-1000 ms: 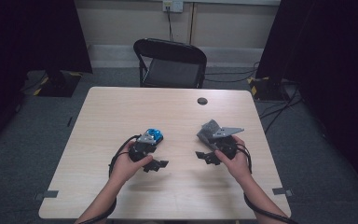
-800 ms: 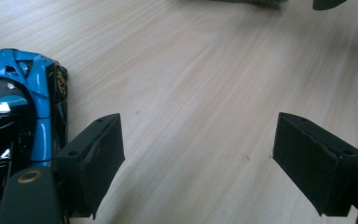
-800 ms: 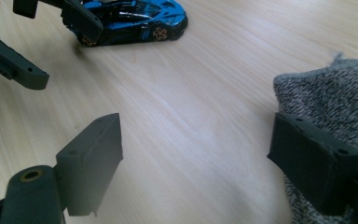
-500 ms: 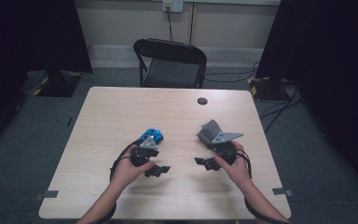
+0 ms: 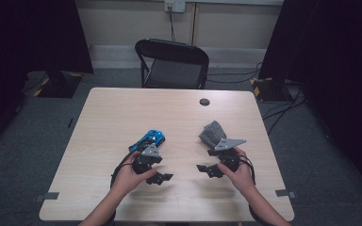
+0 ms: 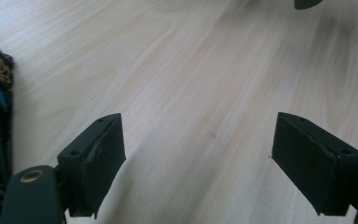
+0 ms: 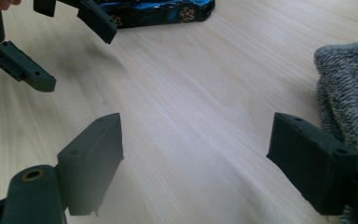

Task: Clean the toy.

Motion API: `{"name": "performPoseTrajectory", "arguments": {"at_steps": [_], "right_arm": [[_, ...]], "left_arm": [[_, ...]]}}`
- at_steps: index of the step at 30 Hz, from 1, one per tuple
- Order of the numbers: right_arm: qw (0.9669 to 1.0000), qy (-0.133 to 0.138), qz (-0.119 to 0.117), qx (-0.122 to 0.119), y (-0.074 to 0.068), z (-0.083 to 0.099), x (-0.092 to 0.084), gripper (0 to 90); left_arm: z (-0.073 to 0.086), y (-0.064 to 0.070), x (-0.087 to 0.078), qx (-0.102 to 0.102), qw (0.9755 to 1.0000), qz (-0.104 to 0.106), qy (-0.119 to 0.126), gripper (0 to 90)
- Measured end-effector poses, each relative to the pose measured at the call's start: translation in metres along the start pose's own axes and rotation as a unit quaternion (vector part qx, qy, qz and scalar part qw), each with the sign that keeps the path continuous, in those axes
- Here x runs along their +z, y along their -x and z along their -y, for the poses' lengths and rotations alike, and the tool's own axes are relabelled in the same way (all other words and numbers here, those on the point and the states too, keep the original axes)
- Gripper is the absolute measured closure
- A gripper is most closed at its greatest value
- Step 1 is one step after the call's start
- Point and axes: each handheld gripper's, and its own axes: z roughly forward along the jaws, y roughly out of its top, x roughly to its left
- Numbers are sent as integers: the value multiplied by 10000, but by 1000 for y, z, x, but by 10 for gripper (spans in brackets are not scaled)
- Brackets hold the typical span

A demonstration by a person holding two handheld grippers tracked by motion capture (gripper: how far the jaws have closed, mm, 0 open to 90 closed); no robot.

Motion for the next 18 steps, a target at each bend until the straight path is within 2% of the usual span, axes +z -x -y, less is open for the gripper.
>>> {"name": "performPoseTrajectory", "arguments": {"at_steps": [12,18], "right_arm": [[10000,-37,-72,-14,-4,10,-2,169],[9999,-51,-116,10,-6,16,-3,170]], "left_arm": [[3,7,2,155,9998,50,-108,165],[4,11,2,225,9997,62,-86,166]]}}
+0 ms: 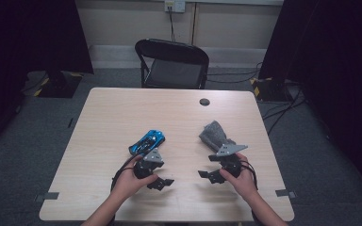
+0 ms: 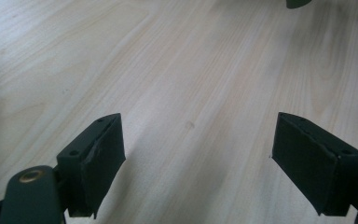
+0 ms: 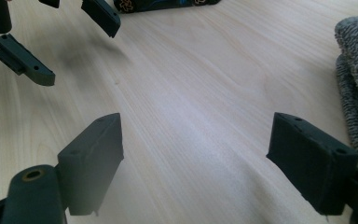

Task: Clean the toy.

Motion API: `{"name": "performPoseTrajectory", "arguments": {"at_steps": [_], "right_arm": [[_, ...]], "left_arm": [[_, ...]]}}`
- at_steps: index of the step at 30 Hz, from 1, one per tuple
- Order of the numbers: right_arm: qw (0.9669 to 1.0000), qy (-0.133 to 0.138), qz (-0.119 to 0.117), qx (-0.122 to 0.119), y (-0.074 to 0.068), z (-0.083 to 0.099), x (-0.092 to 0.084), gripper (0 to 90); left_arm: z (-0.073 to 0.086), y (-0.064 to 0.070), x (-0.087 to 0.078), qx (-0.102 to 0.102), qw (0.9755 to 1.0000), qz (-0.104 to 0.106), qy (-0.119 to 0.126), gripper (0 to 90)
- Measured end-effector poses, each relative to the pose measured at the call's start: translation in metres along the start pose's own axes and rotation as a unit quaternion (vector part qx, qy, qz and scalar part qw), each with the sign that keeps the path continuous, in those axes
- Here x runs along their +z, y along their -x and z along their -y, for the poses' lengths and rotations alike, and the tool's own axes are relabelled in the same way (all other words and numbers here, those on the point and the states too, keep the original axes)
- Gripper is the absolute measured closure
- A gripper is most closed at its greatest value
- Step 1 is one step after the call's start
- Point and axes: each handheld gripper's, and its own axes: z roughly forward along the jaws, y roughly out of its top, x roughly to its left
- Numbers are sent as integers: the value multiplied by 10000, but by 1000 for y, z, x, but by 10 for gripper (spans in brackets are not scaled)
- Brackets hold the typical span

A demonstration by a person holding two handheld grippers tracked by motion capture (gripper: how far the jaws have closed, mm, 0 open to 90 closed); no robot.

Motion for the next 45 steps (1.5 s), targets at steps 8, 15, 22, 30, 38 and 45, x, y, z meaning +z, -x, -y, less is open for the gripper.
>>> {"name": "performPoseTrajectory", "arguments": {"at_steps": [8,15,22,30,38,45], "right_arm": [[10000,-39,-51,10,-3,7,0,170],[9999,-71,-82,-47,-7,11,0,171],[9999,-103,-106,-84,-10,15,-1,171],[9997,-114,-158,-114,-13,20,-3,171],[9994,-198,-203,-217,-19,24,-2,171],[9992,-229,-240,-234,-22,28,1,171]], "left_arm": [[3,5,3,30,10000,67,-17,166],[3,9,5,83,9999,112,-26,165],[4,13,6,128,9998,131,-38,165],[4,17,8,226,9996,174,-69,165],[3,23,10,299,9993,223,-88,164],[5,28,14,378,9989,229,-172,164]]}}
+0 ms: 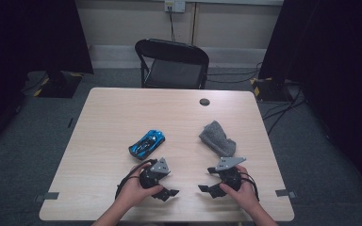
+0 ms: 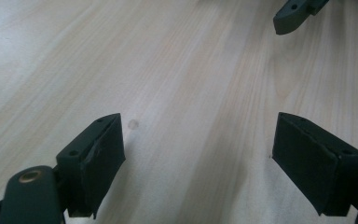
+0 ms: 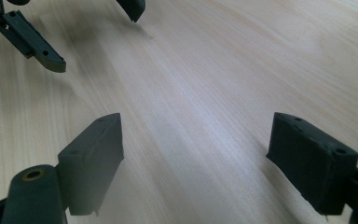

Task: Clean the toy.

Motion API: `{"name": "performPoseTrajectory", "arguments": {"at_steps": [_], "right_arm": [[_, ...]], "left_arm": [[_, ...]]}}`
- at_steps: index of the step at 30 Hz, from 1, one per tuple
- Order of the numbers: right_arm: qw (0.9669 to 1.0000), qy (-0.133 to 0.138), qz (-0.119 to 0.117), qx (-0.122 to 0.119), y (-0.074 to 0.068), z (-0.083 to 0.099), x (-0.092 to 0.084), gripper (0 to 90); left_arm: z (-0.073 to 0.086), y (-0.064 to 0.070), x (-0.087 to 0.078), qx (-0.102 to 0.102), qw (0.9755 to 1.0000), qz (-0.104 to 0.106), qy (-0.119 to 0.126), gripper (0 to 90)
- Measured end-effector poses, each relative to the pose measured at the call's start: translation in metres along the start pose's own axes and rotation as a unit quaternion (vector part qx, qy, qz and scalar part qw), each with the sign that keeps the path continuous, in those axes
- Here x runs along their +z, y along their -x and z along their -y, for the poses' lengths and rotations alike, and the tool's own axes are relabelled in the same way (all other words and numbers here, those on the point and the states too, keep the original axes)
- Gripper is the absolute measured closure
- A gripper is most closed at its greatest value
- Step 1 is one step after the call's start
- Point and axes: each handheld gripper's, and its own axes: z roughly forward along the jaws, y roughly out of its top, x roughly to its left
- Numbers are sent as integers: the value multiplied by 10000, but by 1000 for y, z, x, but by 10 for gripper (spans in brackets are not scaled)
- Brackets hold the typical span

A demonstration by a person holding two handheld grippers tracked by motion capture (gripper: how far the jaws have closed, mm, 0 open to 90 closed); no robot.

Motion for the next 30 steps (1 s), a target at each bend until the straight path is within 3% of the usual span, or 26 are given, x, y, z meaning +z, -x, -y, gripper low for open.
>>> {"name": "performPoseTrajectory", "arguments": {"at_steps": [14,24,26,30], "right_arm": [[9999,-11,53,-95,0,3,1,171],[9998,-89,90,-170,0,5,2,171],[9997,-139,89,-195,-1,6,3,170],[9994,-165,90,-279,-2,6,3,166]], "left_arm": [[2,5,6,142,9999,-6,-90,160],[3,8,9,450,9989,-105,-97,149],[4,9,10,628,9978,-149,-137,148],[4,11,12,639,9978,-120,-121,94]]}}
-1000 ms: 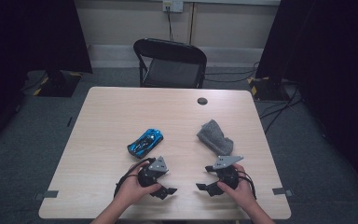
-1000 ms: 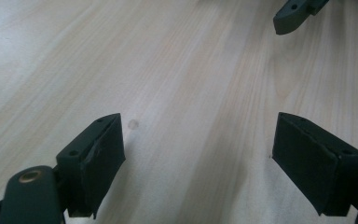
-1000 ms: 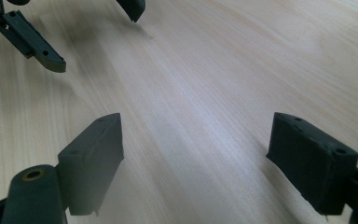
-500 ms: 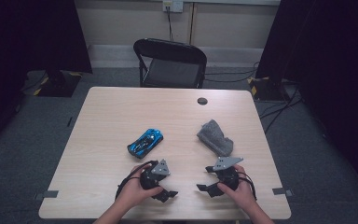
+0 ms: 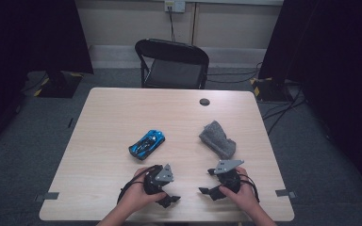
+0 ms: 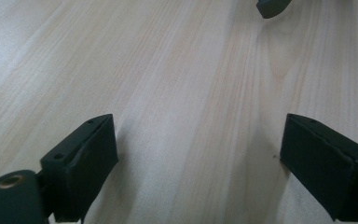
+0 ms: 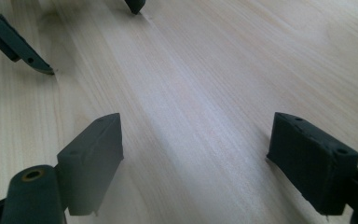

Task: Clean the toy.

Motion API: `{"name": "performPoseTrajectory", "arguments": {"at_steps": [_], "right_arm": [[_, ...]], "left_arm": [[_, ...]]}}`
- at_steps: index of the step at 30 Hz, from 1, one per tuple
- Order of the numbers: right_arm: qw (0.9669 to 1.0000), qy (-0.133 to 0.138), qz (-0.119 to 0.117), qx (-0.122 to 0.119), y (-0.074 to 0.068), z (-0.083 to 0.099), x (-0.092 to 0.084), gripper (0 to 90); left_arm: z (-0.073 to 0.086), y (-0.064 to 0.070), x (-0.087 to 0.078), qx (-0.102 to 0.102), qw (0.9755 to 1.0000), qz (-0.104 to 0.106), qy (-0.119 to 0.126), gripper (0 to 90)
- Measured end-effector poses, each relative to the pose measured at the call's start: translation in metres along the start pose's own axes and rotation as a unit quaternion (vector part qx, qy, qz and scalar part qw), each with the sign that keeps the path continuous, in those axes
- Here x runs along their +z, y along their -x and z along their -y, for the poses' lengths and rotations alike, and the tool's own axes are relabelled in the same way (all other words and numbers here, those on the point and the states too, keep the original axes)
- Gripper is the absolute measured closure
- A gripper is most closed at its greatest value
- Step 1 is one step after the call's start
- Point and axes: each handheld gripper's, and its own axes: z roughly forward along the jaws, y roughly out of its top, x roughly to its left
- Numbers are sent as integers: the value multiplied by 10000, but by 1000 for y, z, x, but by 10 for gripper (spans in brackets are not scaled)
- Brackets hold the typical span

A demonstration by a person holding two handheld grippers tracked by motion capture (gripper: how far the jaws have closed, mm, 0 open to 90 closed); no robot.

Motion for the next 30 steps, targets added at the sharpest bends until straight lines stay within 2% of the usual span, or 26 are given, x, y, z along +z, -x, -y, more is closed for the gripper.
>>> {"name": "performPoseTrajectory", "arguments": {"at_steps": [9,18,30], "right_arm": [[9990,-27,153,-423,-4,3,2,163],[9988,-60,108,-473,-4,2,3,134],[9988,-76,159,-456,-4,1,4,121]], "left_arm": [[4,-1,4,16,9999,9,160,19],[4,-1,4,15,9999,-5,138,0],[3,-1,5,20,9999,-6,129,0]]}}
